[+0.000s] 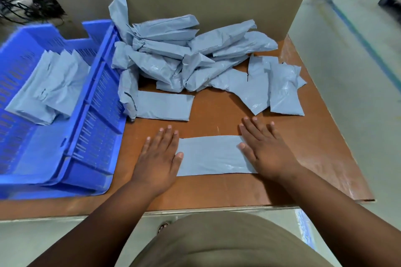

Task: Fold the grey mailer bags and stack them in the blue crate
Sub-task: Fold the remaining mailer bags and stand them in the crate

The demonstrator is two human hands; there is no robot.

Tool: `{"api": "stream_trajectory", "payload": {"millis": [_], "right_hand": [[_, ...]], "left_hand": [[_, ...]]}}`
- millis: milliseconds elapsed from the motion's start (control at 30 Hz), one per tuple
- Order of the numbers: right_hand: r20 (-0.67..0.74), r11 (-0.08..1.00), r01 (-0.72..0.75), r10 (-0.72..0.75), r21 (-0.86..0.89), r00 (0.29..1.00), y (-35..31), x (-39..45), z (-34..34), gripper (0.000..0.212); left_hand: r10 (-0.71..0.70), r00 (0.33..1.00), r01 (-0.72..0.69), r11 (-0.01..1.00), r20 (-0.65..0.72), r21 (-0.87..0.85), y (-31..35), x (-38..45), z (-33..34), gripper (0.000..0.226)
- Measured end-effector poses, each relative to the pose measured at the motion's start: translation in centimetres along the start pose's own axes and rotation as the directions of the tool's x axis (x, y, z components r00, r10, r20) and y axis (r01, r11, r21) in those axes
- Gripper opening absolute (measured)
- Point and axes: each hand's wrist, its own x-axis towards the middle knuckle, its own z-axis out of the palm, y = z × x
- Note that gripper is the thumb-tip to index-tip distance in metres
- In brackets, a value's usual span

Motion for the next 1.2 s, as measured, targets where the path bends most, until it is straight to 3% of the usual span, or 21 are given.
{"api": "stream_trajectory", "payload": {"millis": [133, 267, 400, 567, 767, 900, 967, 1100, 1200], "right_hand": [[-0.052, 0.993, -0.065, 0.071, 0.100, 0.996, 0.2, 0.0, -1.6, 0.075], [-0.189, 0.988, 0.089, -0.065, 0.124, 0.980, -4.6, 1.5, -3.1, 0.052], [-0.092, 0.957, 0.132, -0.111, 0.259, 0.990, -8.5, 3.2, -1.2, 0.054], [-0.042, 0.985, 0.154, -0.151, 0.081, 0.988, -4.3, 1.0, 0.6, 0.067], [-0.035, 0.993, 0.015, -0.011, 0.116, 0.999, -0.3, -0.2, 0.6, 0.074], [-0.113, 0.976, 0.048, -0.025, 0.212, 0.993, -0.8, 0.3, -0.5, 0.066], [-0.168, 0.963, 0.137, -0.098, 0.233, 0.981, -1.4, 0.6, -1.2, 0.057], [-0.179, 0.915, 0.284, -0.240, 0.288, 0.954, -2.8, 1.1, -2.6, 0.047], [-0.193, 0.859, 0.316, -0.258, 0.404, 0.947, -4.0, 1.6, -4.4, 0.042]], "left_hand": [[-0.008, 1.000, 0.007, 1.000, -0.028, -0.029, 0.5, -0.1, -1.3, 0.074], [0.111, 0.986, -0.126, 0.985, -0.128, -0.118, 5.8, 1.7, -2.8, 0.069], [0.131, 0.991, -0.134, 0.985, -0.041, -0.112, 9.4, 3.0, -1.7, 0.074], [0.105, 0.994, -0.105, 0.994, 0.006, -0.027, 5.9, 2.0, -0.3, 0.078], [-0.092, 0.995, 0.092, 0.996, 0.031, 0.009, 1.9, 1.1, -0.2, 0.082], [0.051, 0.998, -0.056, 0.989, -0.038, -0.138, 3.4, 1.9, -3.6, 0.078], [0.130, 0.990, -0.124, 0.988, 0.061, -0.094, 5.0, 3.1, -5.3, 0.079], [0.019, 0.956, -0.018, 1.000, 0.294, -0.006, 6.8, 5.2, -7.2, 0.092], [-0.050, 0.949, 0.077, 0.994, 0.311, -0.076, 7.3, 5.7, -8.9, 0.055]]}}
